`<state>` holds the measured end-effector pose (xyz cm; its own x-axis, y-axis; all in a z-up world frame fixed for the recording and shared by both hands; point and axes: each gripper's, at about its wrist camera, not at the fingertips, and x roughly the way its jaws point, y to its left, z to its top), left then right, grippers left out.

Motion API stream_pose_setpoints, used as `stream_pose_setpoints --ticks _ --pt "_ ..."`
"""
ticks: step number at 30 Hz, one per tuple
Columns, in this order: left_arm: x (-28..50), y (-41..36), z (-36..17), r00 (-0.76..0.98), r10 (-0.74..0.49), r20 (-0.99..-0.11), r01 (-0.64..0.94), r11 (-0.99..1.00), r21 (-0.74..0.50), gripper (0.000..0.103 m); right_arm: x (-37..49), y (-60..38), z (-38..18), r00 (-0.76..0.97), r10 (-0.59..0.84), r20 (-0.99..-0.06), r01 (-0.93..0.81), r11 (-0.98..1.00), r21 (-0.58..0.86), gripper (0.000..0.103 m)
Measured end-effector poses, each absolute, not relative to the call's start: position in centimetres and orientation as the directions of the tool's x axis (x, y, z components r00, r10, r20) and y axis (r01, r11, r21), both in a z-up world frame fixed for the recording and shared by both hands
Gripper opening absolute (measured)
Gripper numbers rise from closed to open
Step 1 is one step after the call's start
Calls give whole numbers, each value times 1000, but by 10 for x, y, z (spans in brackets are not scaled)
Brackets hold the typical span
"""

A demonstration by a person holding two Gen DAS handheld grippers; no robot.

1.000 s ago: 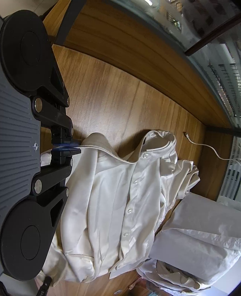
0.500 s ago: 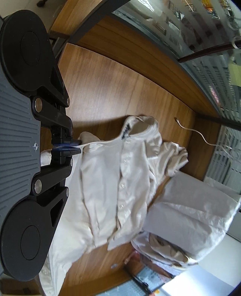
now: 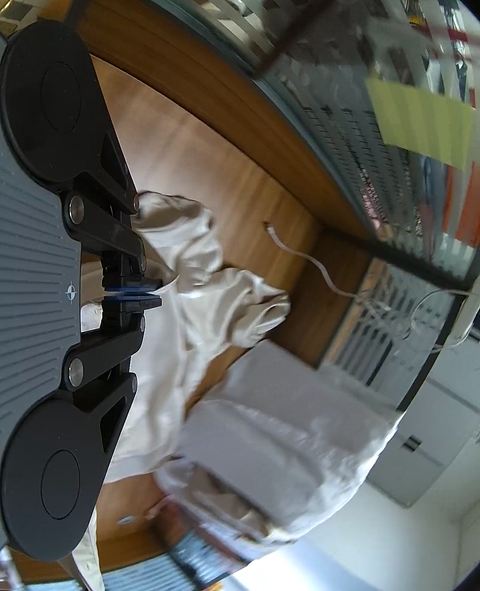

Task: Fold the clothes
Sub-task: 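Lower the shirt onto the desk and open both grippers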

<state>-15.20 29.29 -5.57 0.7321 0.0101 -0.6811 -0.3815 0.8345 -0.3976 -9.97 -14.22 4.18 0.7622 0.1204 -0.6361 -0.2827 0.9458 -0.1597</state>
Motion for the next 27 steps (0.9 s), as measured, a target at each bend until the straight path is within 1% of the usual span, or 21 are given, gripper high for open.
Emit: stream_pose_setpoints --ticks 3,8,13,14,15,16,17,18,19,20,22,24,27 --pt "-125 290 -63 715 49 -697 -431 816 -385 4 -48 -132 26 744 144 -652 -324 932 -164 6" --pt "-86 290 -82 669 68 -740 -484 796 -364 4 38 -115 1 711 180 -680 -391 905 -170 6" --pt "-56 293 -103 618 79 -782 -532 775 -342 5 86 -95 -45 622 194 -759 -469 868 -162 6" --pt "-52 293 -107 608 76 -791 -540 769 -342 6 91 -92 -53 601 195 -775 -481 863 -155 6" --pt "-49 294 -110 594 82 -800 -556 761 -335 12 96 -89 -61 580 196 -791 -492 858 -148 7" --pt "-46 295 -113 580 85 -810 -569 754 -328 23 99 -87 -67 562 194 -804 -498 856 -142 11" --pt "-45 295 -114 574 82 -815 -574 750 -329 28 101 -85 -73 544 192 -816 -504 853 -135 18" --pt "-44 295 -113 575 80 -814 -575 747 -333 35 104 -83 -78 528 190 -828 -509 851 -129 33" --pt "-45 295 -112 579 78 -811 -572 748 -337 37 102 -82 -79 526 189 -829 -510 850 -130 45" --pt "-46 294 -111 585 73 -807 -565 751 -342 38 99 -83 -78 527 192 -828 -512 849 -128 49" --pt "-49 293 -109 589 59 -806 -554 755 -350 45 93 -87 -73 517 209 -830 -513 852 -105 50" --pt "-52 292 -108 589 38 -808 -542 759 -360 45 82 -94 -67 500 234 -834 -504 861 -61 52" --pt "-58 290 -109 577 2 -817 -522 770 -366 46 62 -106 -60 466 275 -841 -487 873 15 52"
